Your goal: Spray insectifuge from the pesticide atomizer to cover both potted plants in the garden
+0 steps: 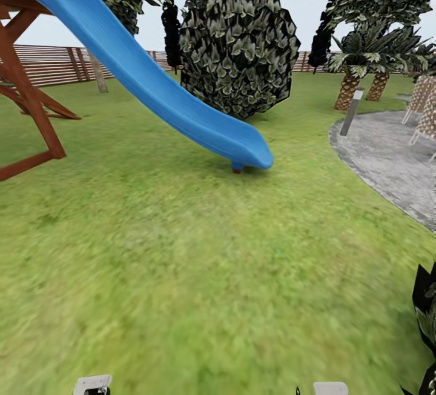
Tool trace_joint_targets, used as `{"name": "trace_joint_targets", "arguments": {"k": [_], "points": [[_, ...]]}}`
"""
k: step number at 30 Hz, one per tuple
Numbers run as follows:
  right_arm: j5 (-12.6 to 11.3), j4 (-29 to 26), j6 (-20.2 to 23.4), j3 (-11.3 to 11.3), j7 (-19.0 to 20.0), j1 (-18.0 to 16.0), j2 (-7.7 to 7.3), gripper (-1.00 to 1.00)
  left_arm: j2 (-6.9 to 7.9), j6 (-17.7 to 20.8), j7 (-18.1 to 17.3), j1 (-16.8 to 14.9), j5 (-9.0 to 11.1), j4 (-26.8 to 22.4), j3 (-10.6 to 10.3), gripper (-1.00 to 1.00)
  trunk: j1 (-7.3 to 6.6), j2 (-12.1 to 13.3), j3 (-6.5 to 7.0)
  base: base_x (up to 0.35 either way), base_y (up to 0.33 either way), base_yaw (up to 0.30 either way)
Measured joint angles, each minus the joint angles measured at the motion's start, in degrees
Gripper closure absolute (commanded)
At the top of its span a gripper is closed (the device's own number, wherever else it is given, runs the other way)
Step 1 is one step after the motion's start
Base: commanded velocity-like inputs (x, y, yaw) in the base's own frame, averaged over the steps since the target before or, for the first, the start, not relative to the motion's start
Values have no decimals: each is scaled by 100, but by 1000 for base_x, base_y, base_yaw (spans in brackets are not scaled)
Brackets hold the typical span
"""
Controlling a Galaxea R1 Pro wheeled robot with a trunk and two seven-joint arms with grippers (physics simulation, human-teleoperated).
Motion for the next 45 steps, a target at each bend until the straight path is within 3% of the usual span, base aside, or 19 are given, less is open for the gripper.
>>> {"name": "trace_joint_targets", "arguments": {"k": [45], "points": [[0, 0, 0, 0, -6, 0, 1, -100, 2, 3, 2, 0, 0, -1, 1, 100, 0, 0, 0, 339, 135, -263]]}}
